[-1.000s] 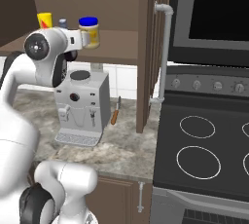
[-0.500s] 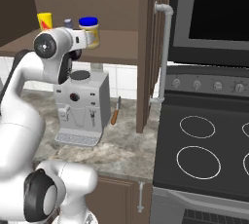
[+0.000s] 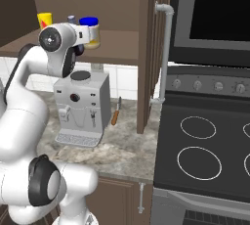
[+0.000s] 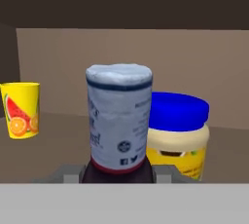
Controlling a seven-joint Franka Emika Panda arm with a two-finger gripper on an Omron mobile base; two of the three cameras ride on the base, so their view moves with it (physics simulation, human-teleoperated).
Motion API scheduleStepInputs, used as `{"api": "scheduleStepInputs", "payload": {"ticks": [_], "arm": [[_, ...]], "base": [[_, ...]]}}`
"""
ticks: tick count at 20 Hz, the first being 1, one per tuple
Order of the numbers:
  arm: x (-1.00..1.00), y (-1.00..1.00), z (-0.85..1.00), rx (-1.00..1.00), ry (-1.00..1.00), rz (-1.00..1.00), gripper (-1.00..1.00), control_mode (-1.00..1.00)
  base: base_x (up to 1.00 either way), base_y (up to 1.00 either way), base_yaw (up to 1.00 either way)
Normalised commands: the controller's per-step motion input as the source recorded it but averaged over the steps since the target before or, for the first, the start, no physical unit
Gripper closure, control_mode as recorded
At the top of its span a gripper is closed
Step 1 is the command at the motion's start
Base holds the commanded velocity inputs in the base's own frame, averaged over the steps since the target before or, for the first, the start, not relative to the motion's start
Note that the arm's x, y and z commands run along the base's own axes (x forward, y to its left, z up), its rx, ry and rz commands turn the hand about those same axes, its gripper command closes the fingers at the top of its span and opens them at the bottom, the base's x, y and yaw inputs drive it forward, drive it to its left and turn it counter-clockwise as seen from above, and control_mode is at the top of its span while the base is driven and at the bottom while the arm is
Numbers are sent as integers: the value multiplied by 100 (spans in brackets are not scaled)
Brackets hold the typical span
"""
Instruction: Pick the mayonnaise and condiment bottle from the counter and place them in the cabinet.
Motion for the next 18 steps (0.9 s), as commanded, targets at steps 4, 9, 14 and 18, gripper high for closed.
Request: {"api": "scheduleStepInputs", "payload": {"ticks": [4, 9, 14, 18], "arm": [[19, 11, -25, 0, 0, 0, 100, -100], [19, 17, -25, 0, 0, 0, 100, -100], [13, 20, -2, 4, 0, 1, 100, -100], [13, 18, 0, 4, 0, 0, 100, -100]], "base": [[0, 0, 0], [0, 0, 0], [0, 0, 0], [0, 0, 0]]}}
